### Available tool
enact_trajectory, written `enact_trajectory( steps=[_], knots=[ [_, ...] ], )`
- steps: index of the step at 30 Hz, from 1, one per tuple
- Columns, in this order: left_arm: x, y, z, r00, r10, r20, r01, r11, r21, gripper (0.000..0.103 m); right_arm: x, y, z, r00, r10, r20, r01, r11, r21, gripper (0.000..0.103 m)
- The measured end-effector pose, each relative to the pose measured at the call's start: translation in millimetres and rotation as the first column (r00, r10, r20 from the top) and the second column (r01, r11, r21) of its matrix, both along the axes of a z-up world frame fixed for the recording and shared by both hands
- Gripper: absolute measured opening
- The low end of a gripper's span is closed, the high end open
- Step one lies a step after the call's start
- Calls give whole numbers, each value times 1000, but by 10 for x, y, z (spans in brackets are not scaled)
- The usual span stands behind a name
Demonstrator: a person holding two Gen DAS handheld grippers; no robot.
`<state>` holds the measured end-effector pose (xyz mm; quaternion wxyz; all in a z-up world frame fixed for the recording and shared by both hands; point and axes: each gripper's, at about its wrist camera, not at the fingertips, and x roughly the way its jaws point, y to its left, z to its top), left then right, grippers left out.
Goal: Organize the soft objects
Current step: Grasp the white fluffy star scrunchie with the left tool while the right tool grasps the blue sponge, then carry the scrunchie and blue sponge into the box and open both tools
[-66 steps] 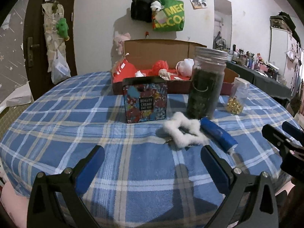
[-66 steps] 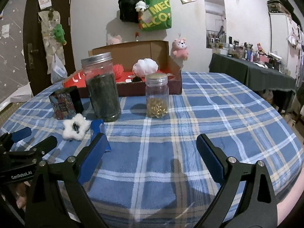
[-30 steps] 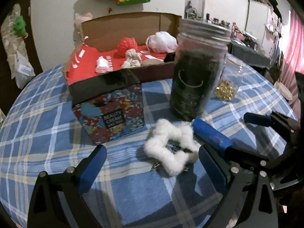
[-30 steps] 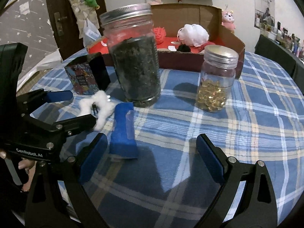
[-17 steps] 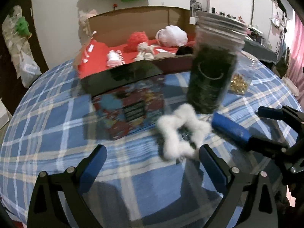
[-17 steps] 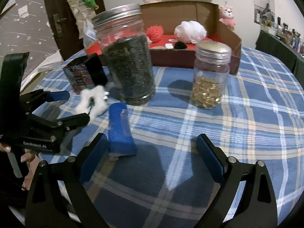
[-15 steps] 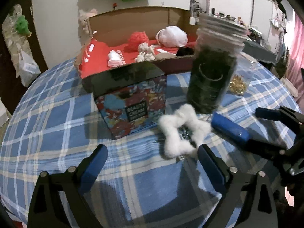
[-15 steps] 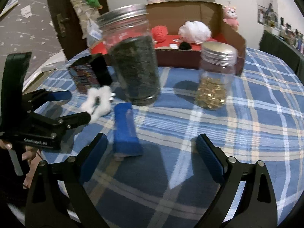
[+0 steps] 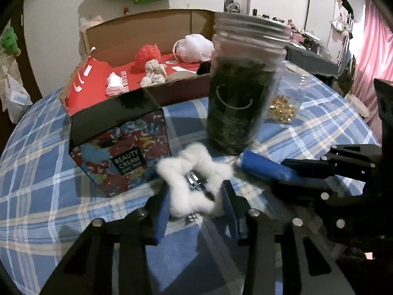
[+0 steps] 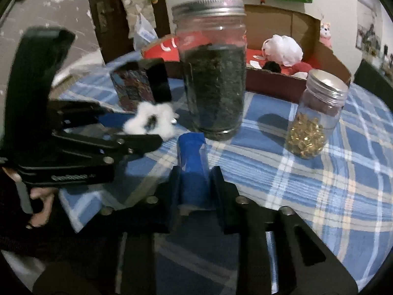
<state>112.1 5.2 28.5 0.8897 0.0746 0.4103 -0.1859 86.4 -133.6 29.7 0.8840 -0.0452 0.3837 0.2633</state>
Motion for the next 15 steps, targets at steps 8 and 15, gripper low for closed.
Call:
enact_trajectory(
  steps=[8, 15],
  knots=[
    [-222, 11, 179, 999, -18, 36, 20, 999, -48, 41, -124, -139, 228, 999, -30, 45, 26, 996, 84, 23],
    [-245, 30, 240, 999, -17, 49, 20, 998, -57, 41, -116, -168, 273, 997, -60, 54, 57, 997, 59, 23]
  ],
)
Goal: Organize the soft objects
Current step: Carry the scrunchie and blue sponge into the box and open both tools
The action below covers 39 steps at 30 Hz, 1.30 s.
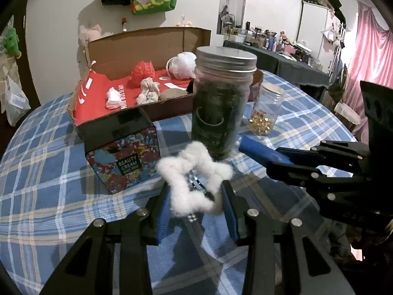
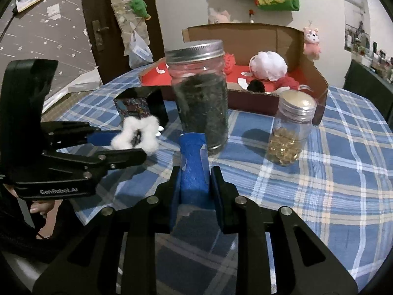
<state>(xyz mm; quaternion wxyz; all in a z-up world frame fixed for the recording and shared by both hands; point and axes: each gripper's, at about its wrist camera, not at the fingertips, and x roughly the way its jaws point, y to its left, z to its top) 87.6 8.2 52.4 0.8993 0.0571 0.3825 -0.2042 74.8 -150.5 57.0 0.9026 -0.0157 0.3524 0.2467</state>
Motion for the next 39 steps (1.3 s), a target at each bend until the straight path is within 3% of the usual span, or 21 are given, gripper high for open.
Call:
enact_trajectory(
  steps=[14, 25, 32, 39],
  knots=[
    [4, 45, 79, 1000, 14, 7, -14, 1000, -2, 41, -18, -96, 50, 999, -38, 5, 38, 999, -8, 23],
    [70, 152, 317, 998, 51, 22, -51, 998, 21, 41, -13, -132, 240, 991, -105, 86, 115, 984, -133, 23],
    [120, 273, 451, 997, 70, 32, -70, 997, 24, 41, 10, -198, 357, 985, -123, 121, 142, 976, -165, 23],
    [265, 298, 478, 998, 61, 32, -64, 995, 74, 41, 71, -253, 438, 980, -133, 145, 161, 966, -203, 23]
  ],
)
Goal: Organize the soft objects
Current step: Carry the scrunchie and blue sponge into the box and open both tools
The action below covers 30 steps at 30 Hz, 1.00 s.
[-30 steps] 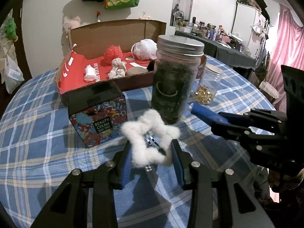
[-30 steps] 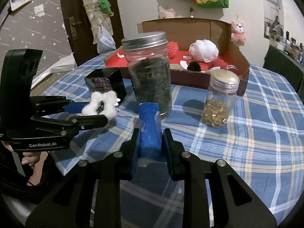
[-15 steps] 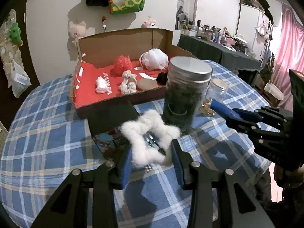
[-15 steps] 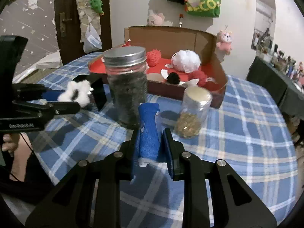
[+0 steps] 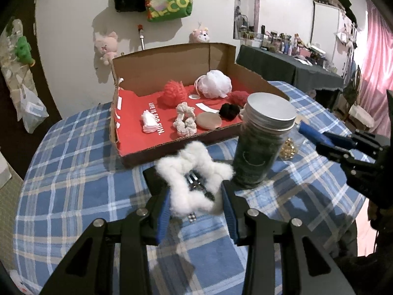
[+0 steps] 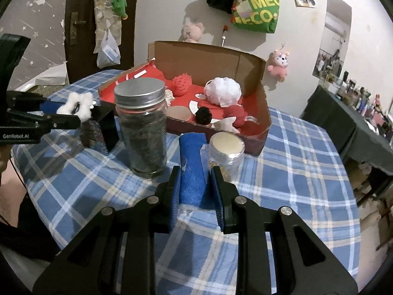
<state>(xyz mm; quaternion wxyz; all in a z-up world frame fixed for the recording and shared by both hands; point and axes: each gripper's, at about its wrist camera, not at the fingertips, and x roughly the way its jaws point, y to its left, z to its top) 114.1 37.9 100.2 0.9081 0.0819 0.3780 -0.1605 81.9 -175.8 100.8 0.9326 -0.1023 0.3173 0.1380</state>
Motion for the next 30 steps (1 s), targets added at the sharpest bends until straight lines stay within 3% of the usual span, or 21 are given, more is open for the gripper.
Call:
enact_trajectory(
  steps=[7, 16, 30],
  knots=[
    [255, -58, 17, 998, -59, -30, 60, 997, 39, 41, 128, 30, 65, 1000, 10, 15, -9, 996, -85, 23],
    [589, -70, 32, 990, -108, -88, 111, 993, 30, 41, 343, 55, 141, 999, 46, 14, -44, 991, -128, 23],
    [1038, -179, -3, 970, -179, -162, 187, 982, 36, 41, 808, 2, 145, 989, 115, -91, -120, 992, -45, 23]
  ],
)
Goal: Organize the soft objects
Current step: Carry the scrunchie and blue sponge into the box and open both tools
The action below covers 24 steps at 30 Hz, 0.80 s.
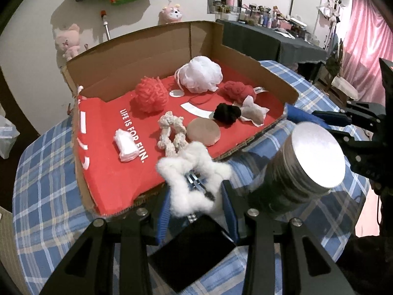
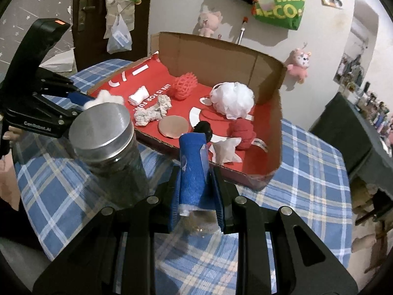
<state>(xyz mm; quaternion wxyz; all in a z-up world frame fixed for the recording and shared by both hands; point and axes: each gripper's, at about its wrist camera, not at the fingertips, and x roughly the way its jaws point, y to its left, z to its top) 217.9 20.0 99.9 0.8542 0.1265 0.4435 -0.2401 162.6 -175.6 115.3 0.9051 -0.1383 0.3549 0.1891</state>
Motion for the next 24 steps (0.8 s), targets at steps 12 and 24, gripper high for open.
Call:
enact_trajectory(
  steps=[12, 24],
  knots=[
    [451, -129, 101, 998, -64, -30, 62, 997, -48, 41, 593, -95, 93, 988, 75, -135, -52, 985, 167, 23],
    [1281, -564, -105, 987, -79, -137, 79, 997, 1, 41, 1762, -2, -78, 939, 85, -333, -23, 982, 187, 23]
  ],
)
